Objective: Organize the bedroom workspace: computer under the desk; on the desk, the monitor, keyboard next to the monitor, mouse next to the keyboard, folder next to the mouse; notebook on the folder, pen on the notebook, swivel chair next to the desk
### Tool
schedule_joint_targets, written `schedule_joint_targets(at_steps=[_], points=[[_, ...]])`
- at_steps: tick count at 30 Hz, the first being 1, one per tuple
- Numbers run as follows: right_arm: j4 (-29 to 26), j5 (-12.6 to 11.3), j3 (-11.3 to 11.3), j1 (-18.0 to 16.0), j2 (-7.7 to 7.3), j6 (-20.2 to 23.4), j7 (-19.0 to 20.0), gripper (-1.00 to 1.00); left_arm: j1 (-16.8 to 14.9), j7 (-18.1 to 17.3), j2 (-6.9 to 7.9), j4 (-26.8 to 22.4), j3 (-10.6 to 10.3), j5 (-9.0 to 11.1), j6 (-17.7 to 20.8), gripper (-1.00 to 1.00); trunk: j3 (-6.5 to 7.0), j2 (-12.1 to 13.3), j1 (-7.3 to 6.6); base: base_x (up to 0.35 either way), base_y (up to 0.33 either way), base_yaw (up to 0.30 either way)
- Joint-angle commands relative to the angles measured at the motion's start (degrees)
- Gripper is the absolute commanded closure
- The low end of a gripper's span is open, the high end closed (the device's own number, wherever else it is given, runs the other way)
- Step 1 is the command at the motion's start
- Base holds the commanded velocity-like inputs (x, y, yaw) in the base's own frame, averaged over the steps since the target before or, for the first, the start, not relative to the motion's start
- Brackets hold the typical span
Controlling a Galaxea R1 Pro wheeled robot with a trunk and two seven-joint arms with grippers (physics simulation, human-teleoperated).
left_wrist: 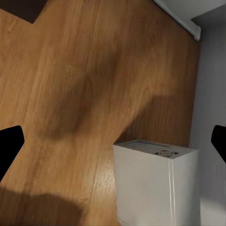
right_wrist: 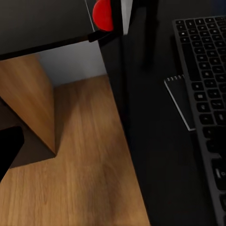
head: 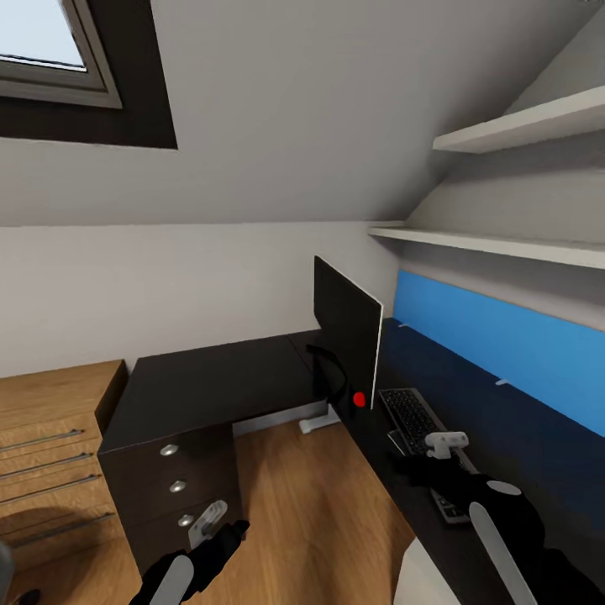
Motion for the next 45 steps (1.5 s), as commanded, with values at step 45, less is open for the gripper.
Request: schedule_joint_targets(at_steps=[45], points=[[36.06, -0.38, -1.98, -25.51, 0.02, -6.83, -6.12, -1.00, 6.75, -0.06, 4.91, -9.22, 1.56, 1.06, 1.15, -1.00, 8.01, 18.02, -9.89, 0.000, 0.000, -0.002]])
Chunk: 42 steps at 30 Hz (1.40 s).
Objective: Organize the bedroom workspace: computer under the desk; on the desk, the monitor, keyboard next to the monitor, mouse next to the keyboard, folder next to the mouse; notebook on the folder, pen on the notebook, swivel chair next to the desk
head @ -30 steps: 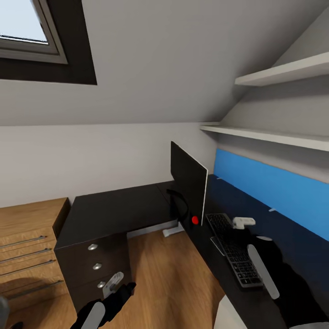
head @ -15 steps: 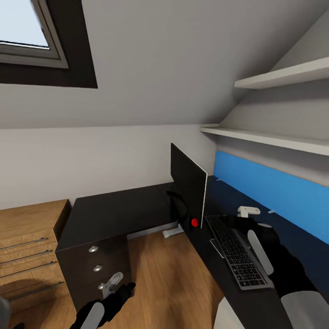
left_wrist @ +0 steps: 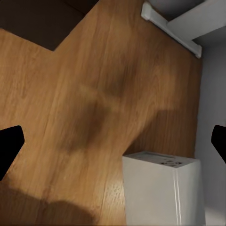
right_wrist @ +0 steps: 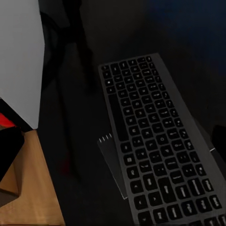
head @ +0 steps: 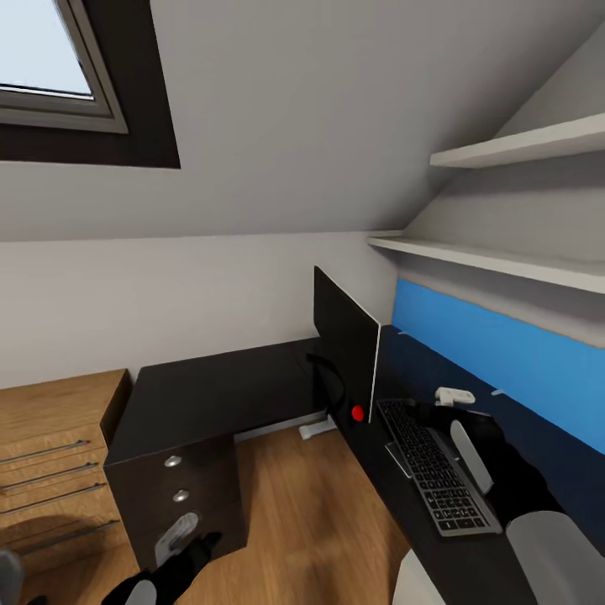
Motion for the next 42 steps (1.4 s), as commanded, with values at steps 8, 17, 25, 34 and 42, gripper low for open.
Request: schedule_joint_targets(at_steps=[8, 17, 25, 34, 42], points=[[3.37, -0.78, 0.21, -1.67, -0.16, 0.15, 0.32, -1.00, 5.14, 0.52, 3.33, -4.62, 0.41, 0.27, 0.26, -1.00, 1.36, 3.16, -1.75, 0.000, 0.000, 0.000], [3.65, -0.66, 0.15, -2.02, -0.42, 0.18, 4.05, -1.00, 8.21, 0.72, 4.80, -4.19, 1.83, 0.06, -0.36, -1.00, 2.97, 6.77, -3.73, 0.000, 0.000, 0.000], [3.56, -0.61, 0.17, -2.03, -0.12, 0.18, 4.85, -1.00, 10.08, 0.01, 5.89, -2.83, 2.14, 0.00, -0.56, -1.00, 4.41, 9.98, -5.49, 0.000, 0.000, 0.000], [3.43, -0.60, 0.21, -1.92, 0.11, 0.15, 4.99, -1.00, 11.47, 0.11, 6.31, -2.44, 2.22, 0.09, -1.74, -1.00, 6.02, 13.59, -7.46, 0.000, 0.000, 0.000], [3.40, -0.57, 0.21, -1.89, 0.14, 0.14, 4.95, -1.00, 11.63, 0.71, 6.45, -1.59, 2.47, 0.37, -4.47, -1.00, 7.46, 16.80, -9.22, 0.000, 0.000, 0.000]])
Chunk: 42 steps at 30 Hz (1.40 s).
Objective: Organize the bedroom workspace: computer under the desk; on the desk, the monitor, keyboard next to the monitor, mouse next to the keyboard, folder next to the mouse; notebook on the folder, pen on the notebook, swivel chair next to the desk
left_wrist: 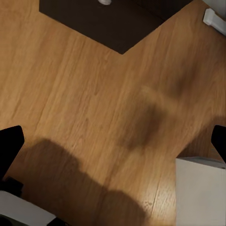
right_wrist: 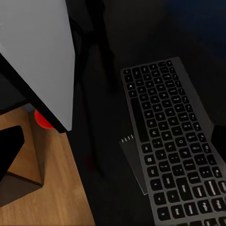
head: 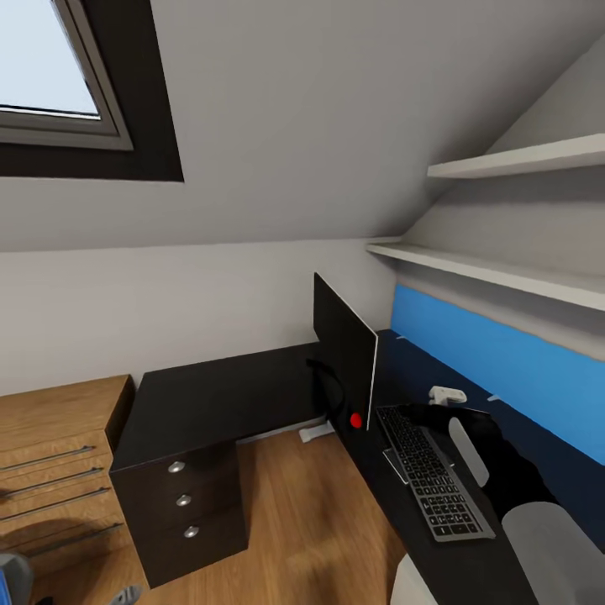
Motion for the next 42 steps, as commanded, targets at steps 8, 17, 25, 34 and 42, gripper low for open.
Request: schedule_joint_targets(at_steps=[8, 17, 25, 34, 42], points=[[-0.39, -0.03, 0.05, -0.10, -0.07, 0.31, -0.26, -1.00, 0.06, 0.35, -0.33, 0.44, 2.18, 0.69, -1.21, -1.00, 1.17, 2.73, -1.52, 0.000, 0.000, 0.000], [-0.57, -0.04, 0.03, -0.17, 0.02, 0.66, -0.46, -1.00, 0.07, -0.41, -0.10, 0.68, 2.52, 0.65, -1.01, -1.00, 1.17, 2.73, -1.52, 0.012, 0.000, 0.000], [-0.62, 0.00, 0.03, -0.18, 0.04, 0.72, -0.53, -1.00, 0.07, -0.60, -0.02, 1.19, 2.35, 0.38, -0.87, -1.00, 1.17, 2.73, -1.52, 0.270, 0.000, 0.000], [-0.56, -0.11, 0.03, -0.18, 0.03, 0.74, -0.56, -1.00, 0.07, -0.66, -0.02, 1.24, 2.33, 0.42, -0.89, -1.00, 1.17, 2.73, -1.52, 0.332, 0.000, 0.000], [-0.51, -0.16, 0.03, -0.21, 0.04, 0.76, -0.68, -1.00, 0.07, -0.53, -0.19, 1.33, 2.31, 0.36, -1.01, -1.00, 1.17, 2.73, -1.52, 0.201, 0.000, 0.000]])
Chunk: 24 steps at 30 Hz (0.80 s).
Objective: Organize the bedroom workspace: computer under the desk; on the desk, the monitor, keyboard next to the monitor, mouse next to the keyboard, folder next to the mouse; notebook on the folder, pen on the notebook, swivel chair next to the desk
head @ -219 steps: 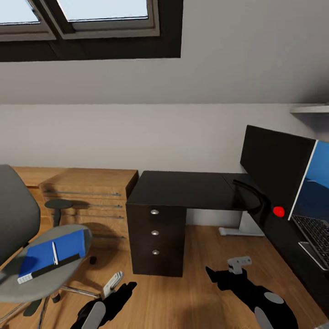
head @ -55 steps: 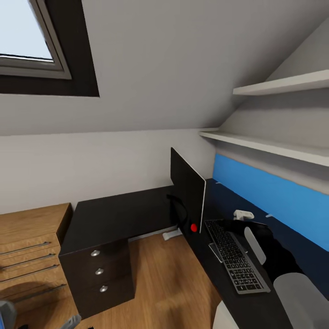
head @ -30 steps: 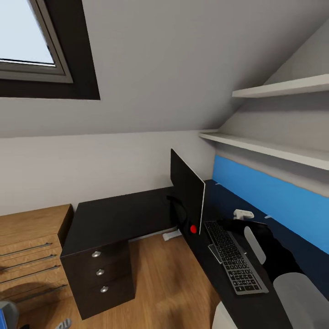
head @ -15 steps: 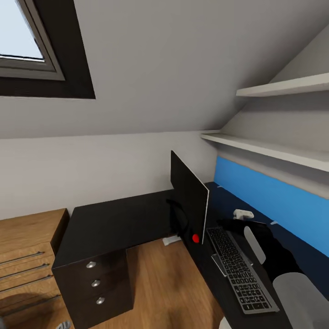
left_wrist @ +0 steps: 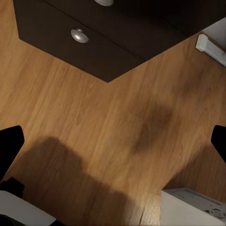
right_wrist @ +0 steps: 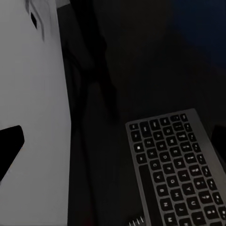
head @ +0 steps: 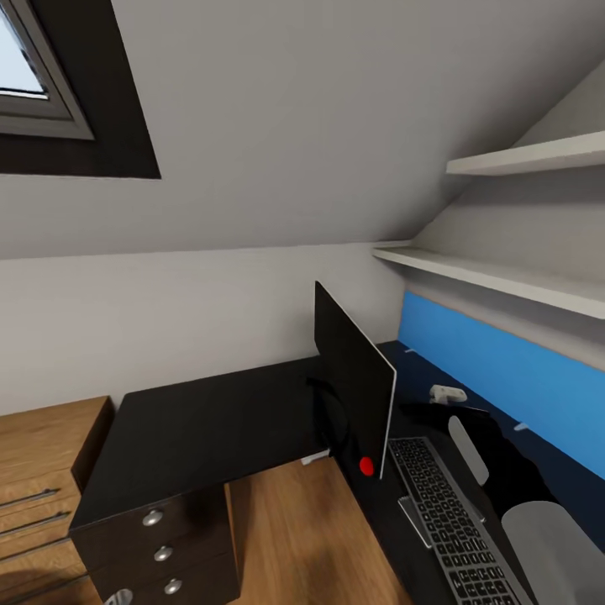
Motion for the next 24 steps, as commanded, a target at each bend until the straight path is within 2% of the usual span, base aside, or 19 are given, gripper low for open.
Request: schedule_joint_targets(at_steps=[1, 7, 15, 24], points=[[-0.06, -0.08, 0.13, -0.06, -0.05, 0.23, -0.05, -1.00, 0.00, 0.42, -0.01, -0.09, -0.01, 0.60, 0.30, -1.00, -0.10, -0.09, 0.03, 0.069, 0.000, 0.000], [-0.05, -0.07, 0.13, -0.07, -0.04, 0.25, -0.09, -1.00, 0.00, 0.47, -0.08, 0.25, -0.05, 0.64, 0.37, -1.00, -0.10, -0.09, 0.03, 0.033, 0.000, 0.022], [0.01, -0.16, 0.00, -0.09, -0.24, 0.32, -0.05, -1.00, 0.00, 0.51, -0.16, 0.35, -0.05, 0.67, 0.36, -1.00, 0.00, -0.09, 0.03, 0.008, 0.000, 0.145], [-0.04, -0.04, -0.03, -0.05, -0.04, 0.26, 0.00, -1.00, 0.00, 0.65, -0.25, 0.37, -0.02, 0.67, 0.36, -1.00, 0.03, -0.09, 0.03, 0.001, 0.000, 0.049]])
